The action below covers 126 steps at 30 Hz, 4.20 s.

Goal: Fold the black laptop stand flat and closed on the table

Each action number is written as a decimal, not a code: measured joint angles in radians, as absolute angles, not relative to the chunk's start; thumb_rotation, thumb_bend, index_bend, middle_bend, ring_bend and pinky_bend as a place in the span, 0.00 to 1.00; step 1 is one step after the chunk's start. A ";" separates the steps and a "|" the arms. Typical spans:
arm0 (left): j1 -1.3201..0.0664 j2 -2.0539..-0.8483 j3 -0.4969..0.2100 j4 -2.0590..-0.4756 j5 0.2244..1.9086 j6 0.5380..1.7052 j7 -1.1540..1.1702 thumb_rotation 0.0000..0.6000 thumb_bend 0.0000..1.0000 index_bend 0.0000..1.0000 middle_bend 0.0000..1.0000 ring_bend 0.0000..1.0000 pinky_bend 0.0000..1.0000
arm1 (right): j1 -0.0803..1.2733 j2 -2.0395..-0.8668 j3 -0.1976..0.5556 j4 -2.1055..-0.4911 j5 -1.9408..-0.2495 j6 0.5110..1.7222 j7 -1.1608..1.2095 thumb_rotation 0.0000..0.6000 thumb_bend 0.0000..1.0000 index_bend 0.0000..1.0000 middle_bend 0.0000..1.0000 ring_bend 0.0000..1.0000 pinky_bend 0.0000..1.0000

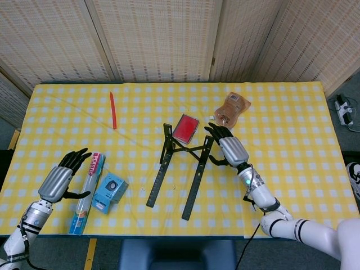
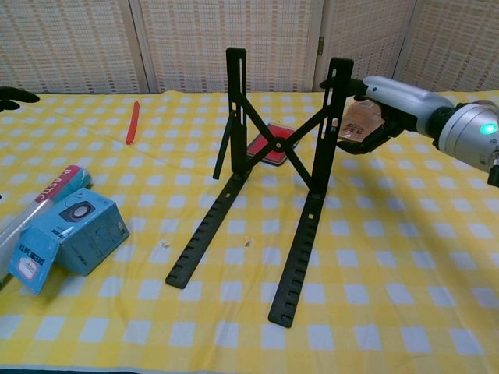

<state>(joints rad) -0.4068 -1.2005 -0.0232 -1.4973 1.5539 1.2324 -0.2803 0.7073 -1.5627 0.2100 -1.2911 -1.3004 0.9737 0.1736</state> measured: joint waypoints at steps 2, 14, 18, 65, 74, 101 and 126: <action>-0.404 -1.199 -0.023 -1.495 1.552 1.235 -0.284 1.00 0.09 0.00 0.00 0.00 0.00 | 0.686 -1.527 0.199 -1.341 -1.342 1.023 0.186 1.00 0.39 0.00 0.00 0.00 0.00; -0.389 -1.187 -0.021 -1.495 1.540 1.245 -0.290 1.00 0.09 0.00 0.00 0.00 0.00 | 0.568 -1.296 0.100 -1.642 -1.620 1.248 0.282 1.00 0.39 0.00 0.00 0.00 0.00; -0.385 -1.181 -0.020 -1.503 1.537 1.246 -0.286 1.00 0.09 0.00 0.00 0.00 0.00 | 0.557 -1.255 0.056 -1.716 -1.699 1.268 0.298 1.00 0.39 0.00 0.00 0.00 0.00; -0.307 -1.173 -0.001 -1.432 1.518 1.278 -0.394 1.00 0.09 0.00 0.00 0.00 0.00 | 1.048 -1.866 0.298 -1.059 -1.174 0.607 0.176 1.00 0.44 0.00 0.00 0.00 0.00; -0.303 -1.180 -0.003 -1.420 1.519 1.279 -0.406 1.00 0.09 0.00 0.00 0.00 0.00 | 1.030 -1.829 0.279 -1.111 -1.185 0.610 0.170 1.00 0.44 0.00 0.00 0.00 0.00; -0.290 -1.195 0.000 -1.396 1.542 1.298 -0.438 1.00 0.09 0.00 0.00 0.00 0.00 | 0.634 -1.409 0.011 -1.586 -1.405 1.004 0.187 1.00 0.44 0.00 0.05 0.06 0.00; -0.290 -1.200 0.002 -1.399 1.546 1.295 -0.438 1.00 0.09 0.00 0.00 0.00 0.00 | 0.679 -1.649 0.241 -1.419 -0.970 1.009 -0.134 1.00 0.44 0.31 0.23 0.19 0.19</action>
<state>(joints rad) -0.2904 -1.2004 0.0024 -1.3990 1.5460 1.2952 -0.4383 0.6786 -1.6491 0.2414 -1.4195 -0.9701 1.0091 -0.1337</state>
